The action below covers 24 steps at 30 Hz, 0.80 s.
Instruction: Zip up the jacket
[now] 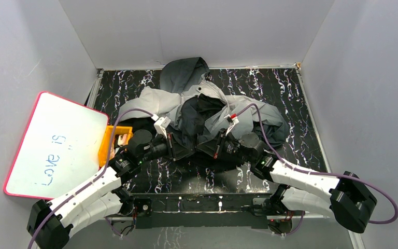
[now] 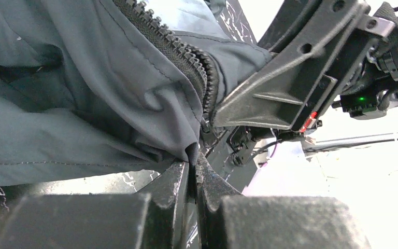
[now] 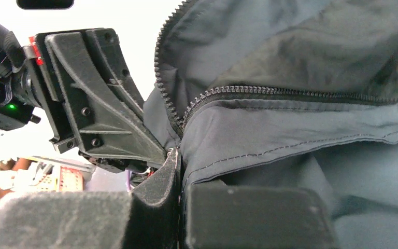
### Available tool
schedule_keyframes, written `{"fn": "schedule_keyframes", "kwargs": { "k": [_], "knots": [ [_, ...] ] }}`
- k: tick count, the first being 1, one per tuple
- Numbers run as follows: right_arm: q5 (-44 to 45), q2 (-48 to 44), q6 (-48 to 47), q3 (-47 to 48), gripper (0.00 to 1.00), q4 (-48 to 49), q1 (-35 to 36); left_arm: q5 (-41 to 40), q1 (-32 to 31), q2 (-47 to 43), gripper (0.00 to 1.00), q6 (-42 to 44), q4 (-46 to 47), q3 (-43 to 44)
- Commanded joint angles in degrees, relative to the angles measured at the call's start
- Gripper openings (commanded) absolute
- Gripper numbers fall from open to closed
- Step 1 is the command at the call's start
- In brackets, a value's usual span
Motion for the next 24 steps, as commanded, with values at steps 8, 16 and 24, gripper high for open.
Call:
{"fn": "schedule_keyframes", "kwargs": {
  "k": [8,16,24],
  "knots": [
    [5.7,-3.4,11.0,0.8,0.0,-5.2,-1.0,12.0,-0.8,-1.2,0.0,0.6,-2.9,-2.6],
    [5.1,-5.8,13.0,-2.9,0.0,-4.7,-0.9,12.9,-0.8,1.0,0.0,0.7,-3.1,-3.0],
    [6.1,-7.9,14.5,-3.8,0.02,-6.7,-0.9,14.7,-0.8,2.2,0.0,1.2,-3.2,-3.1]
  ]
}}
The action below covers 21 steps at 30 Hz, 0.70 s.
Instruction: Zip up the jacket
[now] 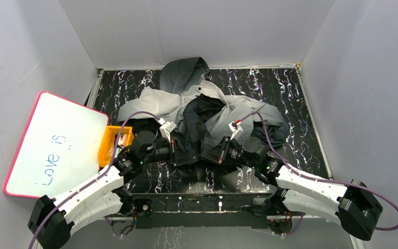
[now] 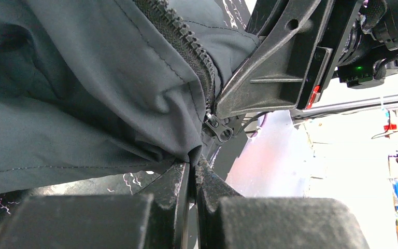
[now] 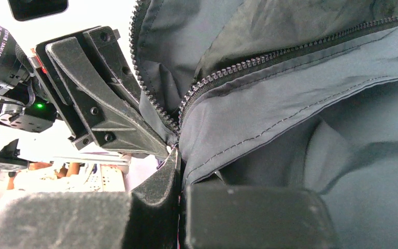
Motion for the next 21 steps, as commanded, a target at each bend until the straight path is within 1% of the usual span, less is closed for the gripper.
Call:
{"fn": "schedule_keyframes", "kwargs": {
  "k": [1,11,13,15,17,21],
  "knots": [
    [6.3,-2.1,1.2,-0.1,0.04,1.7,-1.1,6.4,-0.7,0.4,0.0,0.9,-3.1,-1.1],
    [7.5,-4.6,4.7,-0.3,0.16,-3.9,-1.1,7.7,-0.6,2.9,0.0,0.3,-3.6,-1.2],
    [9.2,-5.3,5.5,-0.3,0.19,-5.5,-1.1,7.9,-0.7,3.4,0.0,-0.1,-3.8,-1.3],
    [10.0,-6.0,6.1,-0.4,0.22,-7.1,-1.1,7.9,-0.7,3.8,0.0,-0.7,-3.7,-1.4],
    [10.4,-6.8,6.7,-0.6,0.28,-8.6,-1.1,8.5,-0.6,4.2,0.0,-1.2,-3.1,-1.7],
    [11.5,-8.4,7.4,-0.9,0.34,-11.1,-1.1,9.8,-0.7,4.9,0.0,-2.3,-1.4,-2.3]
  ]
}}
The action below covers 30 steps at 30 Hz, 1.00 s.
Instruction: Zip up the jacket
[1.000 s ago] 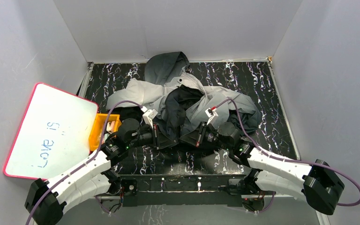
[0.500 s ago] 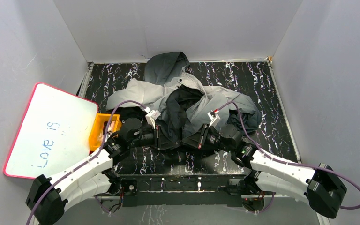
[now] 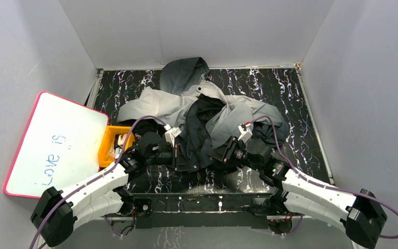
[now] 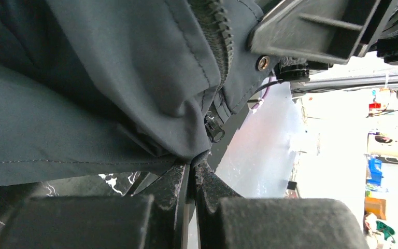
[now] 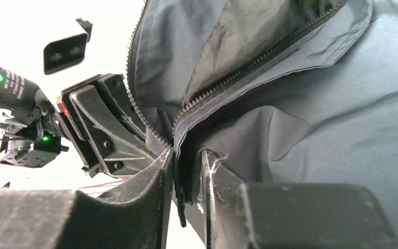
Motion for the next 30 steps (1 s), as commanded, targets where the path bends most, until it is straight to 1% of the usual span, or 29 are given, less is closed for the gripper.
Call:
{"fn": "schedule_keyframes", "kwargs": {
  "k": [1,5,9,11,13,16,20,23,27,30],
  "knots": [
    [5.1,-2.6,1.1,0.0,0.37,-2.5,-0.5,4.9,-0.4,0.4,0.0,-1.5,-0.5,-1.0],
    [5.9,-5.2,-2.0,0.8,0.43,-6.1,-0.5,5.1,-0.3,1.1,0.0,-1.6,-0.5,-0.9],
    [4.7,-7.8,-9.7,4.5,0.49,-11.1,-0.5,5.4,-0.3,1.7,0.0,-1.7,-0.4,-0.8],
    [4.1,-8.7,-13.8,6.7,0.5,-13.6,-0.5,5.4,-0.3,1.8,0.0,-1.8,-0.2,-0.8],
    [1.8,-9.3,-19.0,8.7,0.5,-15.8,-0.5,5.5,-0.4,1.9,0.0,-1.8,0.0,-0.8],
    [-4.9,-9.0,-27.2,11.6,0.51,-17.3,-0.5,5.7,-0.4,2.1,0.0,-1.9,0.2,-0.8],
    [-16.9,-7.7,-37.2,13.6,0.52,-16.0,-0.5,5.9,-0.3,2.3,0.0,-1.9,0.1,-0.8],
    [-23.3,-7.0,-42.9,13.2,0.53,-13.6,-0.4,5.9,-0.3,2.2,0.0,-1.9,-0.1,-0.9],
    [-28.6,-9.2,-50.0,9.5,0.55,-5.3,0.1,5.6,-0.3,2.1,0.0,-2.0,0.0,-1.2],
    [-28.8,-9.9,-56.6,9.3,0.56,-4.8,1.1,5.6,-0.3,2.4,0.0,-2.2,0.1,-1.3]
  ]
}}
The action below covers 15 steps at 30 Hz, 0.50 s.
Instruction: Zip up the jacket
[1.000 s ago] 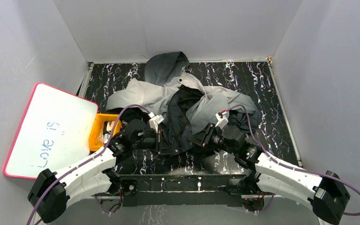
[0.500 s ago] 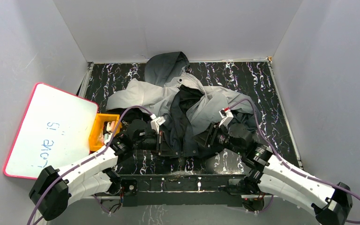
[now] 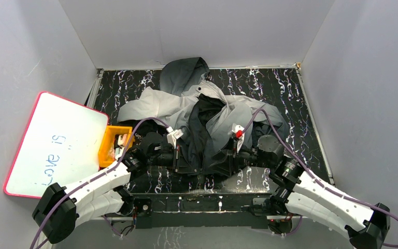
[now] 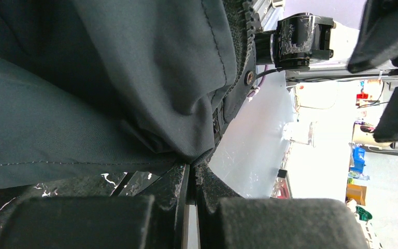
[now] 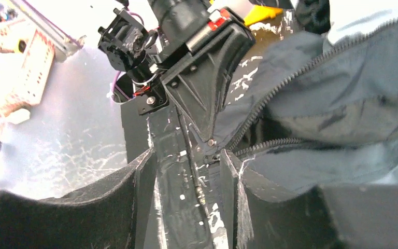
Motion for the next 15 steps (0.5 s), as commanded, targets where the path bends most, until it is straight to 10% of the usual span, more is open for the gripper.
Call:
{"fn": "schedule_keyframes", "kwargs": {
  "k": [1,15],
  "knots": [
    [-5.3,-1.4,-13.9,0.0,0.56,6.7,1.5,2.2,-0.3,-0.2,0.0,-0.6,0.4,-0.6],
    [13.6,3.1,-40.8,-0.7,0.57,4.0,17.2,2.2,-0.2,1.0,0.0,-0.6,0.5,-0.5]
  ]
}}
